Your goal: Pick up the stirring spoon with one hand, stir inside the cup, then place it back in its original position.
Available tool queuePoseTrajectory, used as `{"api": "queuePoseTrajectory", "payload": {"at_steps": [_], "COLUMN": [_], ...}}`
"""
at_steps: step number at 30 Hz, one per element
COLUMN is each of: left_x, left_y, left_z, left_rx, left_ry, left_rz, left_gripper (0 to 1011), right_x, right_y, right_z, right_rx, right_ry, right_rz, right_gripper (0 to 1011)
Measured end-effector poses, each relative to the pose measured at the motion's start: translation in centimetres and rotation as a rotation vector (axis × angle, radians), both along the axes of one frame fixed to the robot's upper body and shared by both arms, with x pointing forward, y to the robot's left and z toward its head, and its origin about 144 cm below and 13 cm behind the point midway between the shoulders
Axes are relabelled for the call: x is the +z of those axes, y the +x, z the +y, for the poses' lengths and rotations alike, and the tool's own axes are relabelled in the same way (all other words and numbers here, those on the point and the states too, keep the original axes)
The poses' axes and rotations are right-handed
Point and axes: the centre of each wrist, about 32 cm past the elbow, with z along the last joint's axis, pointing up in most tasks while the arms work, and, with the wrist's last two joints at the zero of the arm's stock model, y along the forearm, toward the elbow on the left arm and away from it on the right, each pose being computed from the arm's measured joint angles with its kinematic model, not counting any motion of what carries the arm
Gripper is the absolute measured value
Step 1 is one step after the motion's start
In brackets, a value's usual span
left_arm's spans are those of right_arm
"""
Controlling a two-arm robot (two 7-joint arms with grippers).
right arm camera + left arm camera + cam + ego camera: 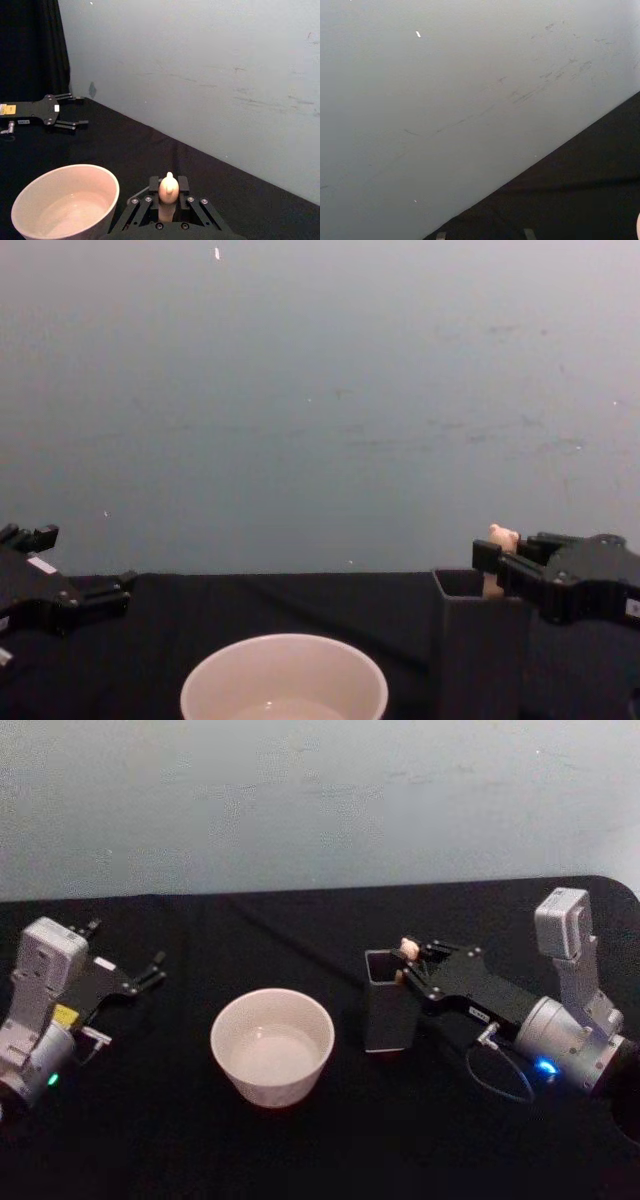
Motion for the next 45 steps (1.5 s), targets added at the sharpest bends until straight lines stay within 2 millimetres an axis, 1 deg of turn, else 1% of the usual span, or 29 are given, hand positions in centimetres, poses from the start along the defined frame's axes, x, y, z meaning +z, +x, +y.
{"api": "queuePoseTrajectory", "payload": {"at_steps": [3, 4, 5, 8, 9, 10, 11, 12, 13, 15, 16, 22, 25, 26, 27, 28, 29, 30, 37, 40, 45], "left_x": [0.0, 0.0, 0.0, 0.0, 0.0, 0.0, 0.0, 0.0, 0.0, 0.0, 0.0, 0.0, 0.0, 0.0, 0.0, 0.0, 0.0, 0.0, 0.0, 0.0, 0.0], "left_y": [0.0, 0.0, 0.0, 0.0, 0.0, 0.0, 0.0, 0.0, 0.0, 0.0, 0.0, 0.0, 0.0, 0.0, 0.0, 0.0, 0.0, 0.0, 0.0, 0.0, 0.0], "left_z": [0.0, 0.0, 0.0, 0.0, 0.0, 0.0, 0.0, 0.0, 0.0, 0.0, 0.0, 0.0, 0.0, 0.0, 0.0, 0.0, 0.0, 0.0, 0.0, 0.0, 0.0], "left_rx": [0.0, 0.0, 0.0, 0.0, 0.0, 0.0, 0.0, 0.0, 0.0, 0.0, 0.0, 0.0, 0.0, 0.0, 0.0, 0.0, 0.0, 0.0, 0.0, 0.0, 0.0], "left_ry": [0.0, 0.0, 0.0, 0.0, 0.0, 0.0, 0.0, 0.0, 0.0, 0.0, 0.0, 0.0, 0.0, 0.0, 0.0, 0.0, 0.0, 0.0, 0.0, 0.0, 0.0], "left_rz": [0.0, 0.0, 0.0, 0.0, 0.0, 0.0, 0.0, 0.0, 0.0, 0.0, 0.0, 0.0, 0.0, 0.0, 0.0, 0.0, 0.0, 0.0, 0.0, 0.0, 0.0], "left_gripper": [1001, 1001, 1001, 1001, 1001, 1001, 1001, 1001, 1001, 1001, 1001, 1001, 1001, 1001, 1001, 1001, 1002, 1001, 1001, 1001, 1001], "right_x": [0.0, 0.0, 0.0, 0.0, 0.0, 0.0, 0.0, 0.0, 0.0, 0.0, 0.0, 0.0, 0.0, 0.0, 0.0, 0.0, 0.0, 0.0, 0.1, 0.6, 2.1], "right_y": [0.0, 0.0, 0.0, 0.0, 0.0, 0.0, 0.0, 0.0, 0.0, 0.0, 0.0, 0.0, 0.0, 0.0, 0.0, 0.0, 0.0, 0.0, 0.1, 0.2, 0.3], "right_z": [0.0, 0.0, 0.0, 0.0, 0.0, 0.0, 0.0, 0.0, 0.0, 0.0, 0.0, 0.0, 0.0, 0.0, 0.0, 0.0, 0.0, 0.0, 0.0, 0.1, 0.1], "right_rx": [0.001, 0.002, 0.002, 0.002, 0.002, 0.003, 0.003, 0.003, 0.003, 0.003, 0.003, 0.004, 0.004, 0.004, 0.004, 0.004, 0.004, 0.004, 0.0, -0.005, -0.048], "right_ry": [0.001, 0.001, 0.001, 0.002, 0.002, 0.002, 0.002, 0.002, 0.002, 0.003, 0.003, 0.003, 0.004, 0.004, 0.004, 0.004, 0.004, 0.004, 0.011, 0.028, 0.078], "right_rz": [0.0, 0.0, 0.0, 0.0, -0.001, -0.001, -0.001, -0.001, -0.001, -0.001, -0.001, -0.002, -0.002, -0.001, -0.001, -0.001, -0.001, -0.001, -0.01, -0.043, -0.135], "right_gripper": [216, 239, 296, 354, 416, 416, 449, 520, 520, 621, 621, 833, 885, 934, 960, 960, 994, 1003, 1000, 1002, 1002]}}
